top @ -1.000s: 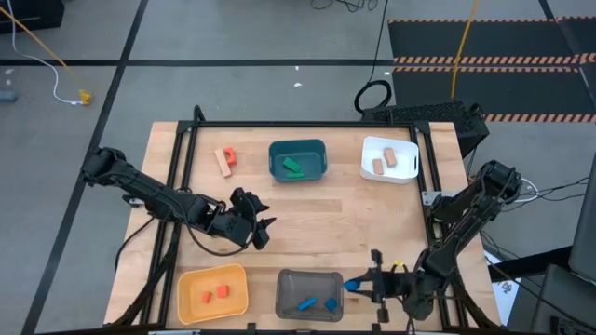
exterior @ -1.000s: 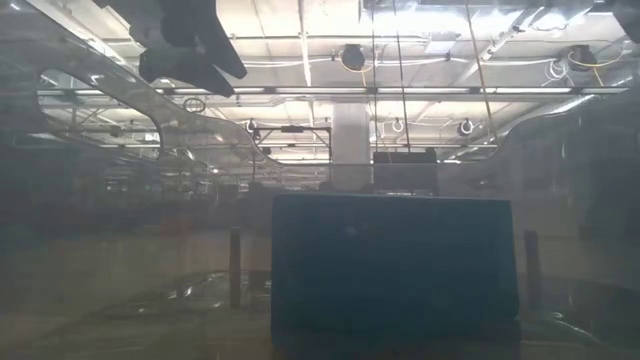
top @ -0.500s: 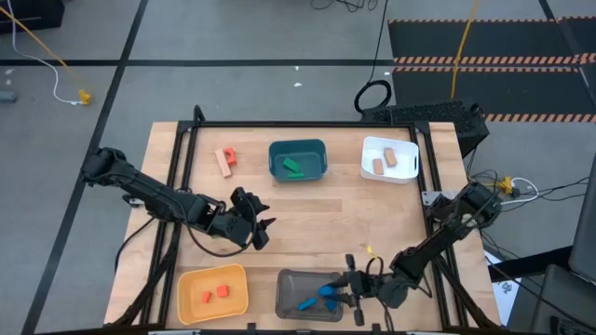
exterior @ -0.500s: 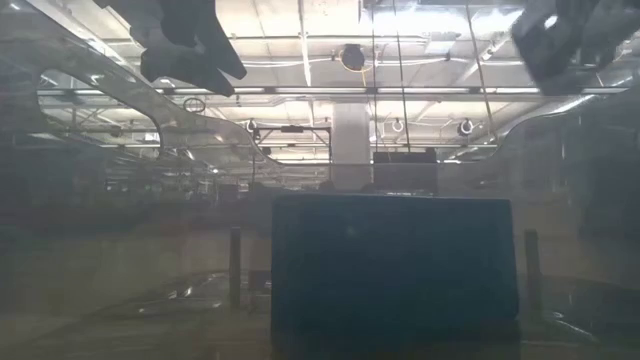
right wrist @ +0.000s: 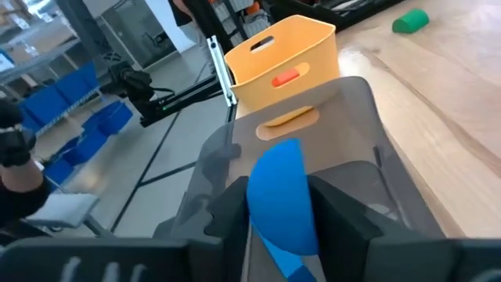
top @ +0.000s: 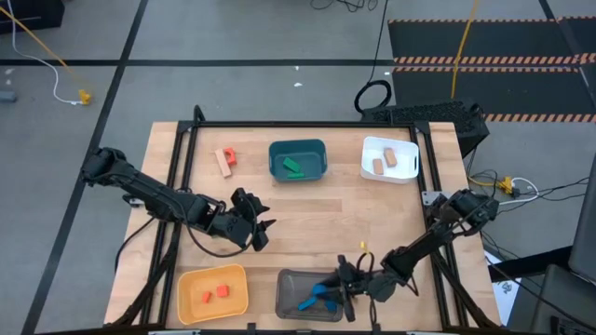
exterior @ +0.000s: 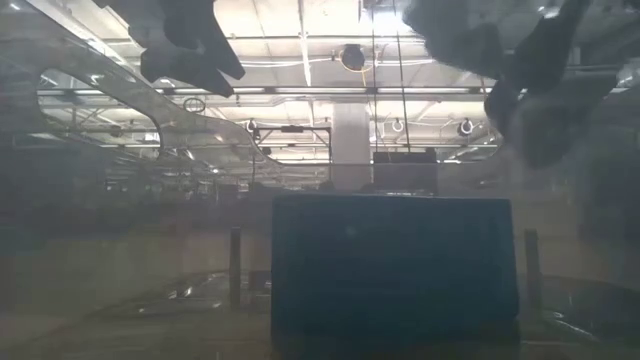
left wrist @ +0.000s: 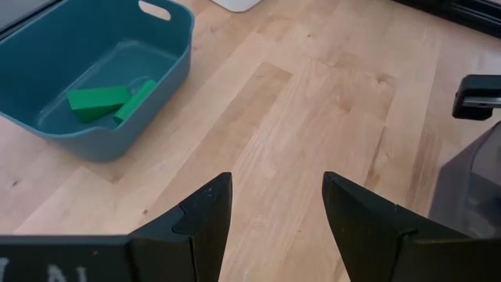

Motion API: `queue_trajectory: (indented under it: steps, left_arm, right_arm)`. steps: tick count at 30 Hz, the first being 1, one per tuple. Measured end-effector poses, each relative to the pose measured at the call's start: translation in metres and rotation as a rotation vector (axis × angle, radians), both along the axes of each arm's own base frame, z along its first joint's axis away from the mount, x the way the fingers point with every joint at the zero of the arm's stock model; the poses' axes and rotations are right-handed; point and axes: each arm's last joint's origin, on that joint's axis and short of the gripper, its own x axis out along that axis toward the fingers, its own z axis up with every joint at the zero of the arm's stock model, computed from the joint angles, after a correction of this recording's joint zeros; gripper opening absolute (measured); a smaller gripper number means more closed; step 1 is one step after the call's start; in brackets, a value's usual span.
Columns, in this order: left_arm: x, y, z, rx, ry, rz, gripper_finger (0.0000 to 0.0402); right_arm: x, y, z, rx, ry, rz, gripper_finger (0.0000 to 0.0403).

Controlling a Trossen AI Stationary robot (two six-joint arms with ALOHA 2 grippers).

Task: Sort & place blocks by color
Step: Put the blue block into the black bin, then put the orange block into the yellow bin

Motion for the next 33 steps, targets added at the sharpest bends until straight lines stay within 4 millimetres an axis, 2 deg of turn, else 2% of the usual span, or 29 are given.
queue_trajectory:
  steps: [9, 12, 14, 20, 25, 29, 33]
  left_arm:
    - [-0.001, 0.0, -0.001, 0.0, 0.017, 0.003, 0.02]
    - [-0.002, 0.002, -0.003, -0.027, 0.022, 0.04, 0.02]
    - [-0.002, 0.007, -0.004, -0.045, 0.029, 0.08, 0.02]
    - [-0.005, 0.035, -0.01, -0.038, 0.114, 0.244, 0.02]
    - [-0.009, 0.064, -0.015, -0.068, 0.174, 0.426, 0.02]
    - [-0.013, 0.089, -0.018, -0.096, 0.202, 0.578, 0.02]
    - [-0.018, 0.112, -0.019, -0.098, 0.217, 0.711, 0.02]
  right_arm:
    - [0.003, -0.004, 0.001, 0.013, 0.001, -0.015, 0.0191]
    - [0.003, -0.005, 0.01, 0.021, -0.018, -0.008, 0.0207]
    - [0.002, -0.007, 0.024, 0.013, -0.043, 0.03, 0.0215]
    - [-0.015, -0.024, 0.067, -0.129, -0.052, 0.081, 0.0221]
    - [-0.033, -0.048, 0.097, -0.24, -0.01, 0.046, 0.0221]
    - [-0.05, -0.068, 0.11, -0.313, 0.016, -0.043, 0.0221]
    - [-0.066, -0.085, 0.11, -0.336, 0.027, -0.108, 0.0222]
